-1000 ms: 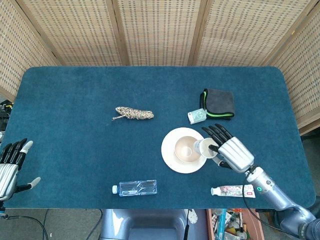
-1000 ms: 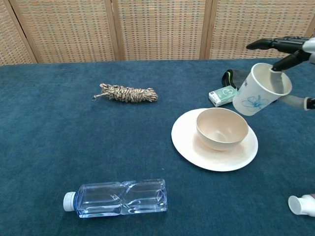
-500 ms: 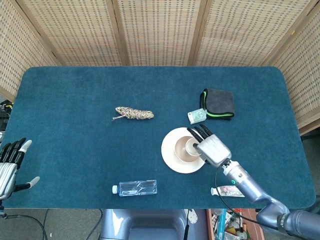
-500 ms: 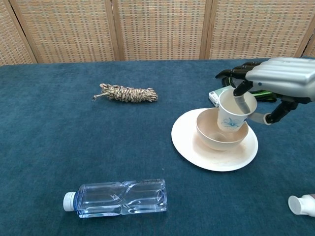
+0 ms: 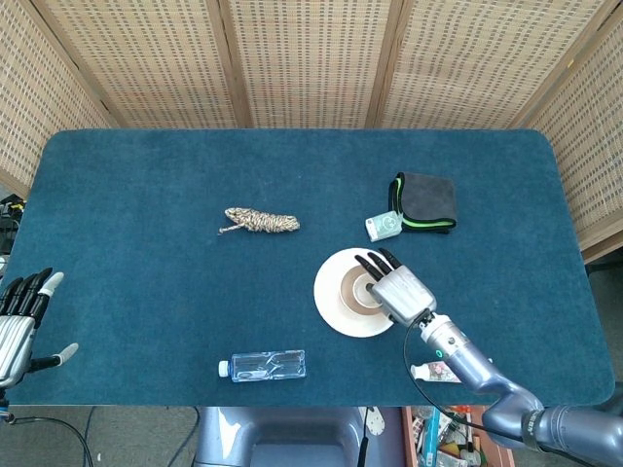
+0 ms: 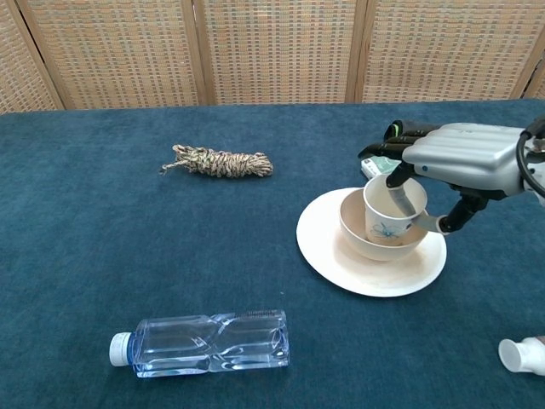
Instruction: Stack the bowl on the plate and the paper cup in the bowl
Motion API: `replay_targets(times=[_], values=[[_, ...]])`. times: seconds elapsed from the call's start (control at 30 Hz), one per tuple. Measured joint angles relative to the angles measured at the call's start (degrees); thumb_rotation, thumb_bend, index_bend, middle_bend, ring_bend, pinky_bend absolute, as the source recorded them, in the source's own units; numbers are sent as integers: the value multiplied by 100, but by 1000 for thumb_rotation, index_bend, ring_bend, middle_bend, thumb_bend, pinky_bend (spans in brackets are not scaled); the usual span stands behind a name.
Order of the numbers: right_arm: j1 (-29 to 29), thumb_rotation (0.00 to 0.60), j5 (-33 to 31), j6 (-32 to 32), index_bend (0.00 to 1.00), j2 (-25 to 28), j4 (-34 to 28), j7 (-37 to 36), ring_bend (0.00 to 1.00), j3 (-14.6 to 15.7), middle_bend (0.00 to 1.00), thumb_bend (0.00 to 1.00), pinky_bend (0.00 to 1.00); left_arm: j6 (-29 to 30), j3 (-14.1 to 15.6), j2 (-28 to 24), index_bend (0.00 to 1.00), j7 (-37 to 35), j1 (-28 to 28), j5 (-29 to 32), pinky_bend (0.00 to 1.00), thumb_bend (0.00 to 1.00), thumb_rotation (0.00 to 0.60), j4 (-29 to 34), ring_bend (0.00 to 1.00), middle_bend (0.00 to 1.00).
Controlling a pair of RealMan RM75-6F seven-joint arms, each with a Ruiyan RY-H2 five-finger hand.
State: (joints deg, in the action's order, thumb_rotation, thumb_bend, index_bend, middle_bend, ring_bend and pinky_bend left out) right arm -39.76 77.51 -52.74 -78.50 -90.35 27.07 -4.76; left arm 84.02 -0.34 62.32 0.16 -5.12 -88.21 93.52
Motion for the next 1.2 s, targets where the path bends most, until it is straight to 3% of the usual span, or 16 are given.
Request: replay_targets(times=[0.33, 0.77, 0.83, 0.93, 1.03, 1.2], values=[[-39, 600, -23, 84, 301, 14, -29, 86, 0, 104, 0, 454, 0, -27, 2, -6, 0, 1, -15, 9, 0, 0, 600, 8, 0, 0], [143, 600, 337, -341, 225, 396, -443, 227, 0, 277, 0, 447, 0, -31, 7, -26, 0, -49, -18, 13, 0, 0, 600, 1, 0, 0], [217, 600, 471, -488, 197, 528, -539, 190, 0, 322, 0, 383, 0, -17, 3, -31, 0, -63, -13, 15, 0, 0, 600, 5, 0, 0], [380, 600, 710, -796, 117, 762, -672, 32, 0, 406, 0, 164, 0, 15, 0, -37, 0, -71, -3, 6, 0, 0, 600, 8, 0, 0], [623, 600, 960, -1242, 36, 989, -735, -282, 0, 504, 0, 26, 0, 65, 10, -43, 0, -87, 14, -40, 0, 0, 600, 7, 0, 0], [1181, 600, 1346, -2261, 0, 1221, -588, -1036, 0, 641, 0, 0, 0, 168, 28, -32, 0, -82, 48, -126, 0, 0, 600, -17, 0, 0]])
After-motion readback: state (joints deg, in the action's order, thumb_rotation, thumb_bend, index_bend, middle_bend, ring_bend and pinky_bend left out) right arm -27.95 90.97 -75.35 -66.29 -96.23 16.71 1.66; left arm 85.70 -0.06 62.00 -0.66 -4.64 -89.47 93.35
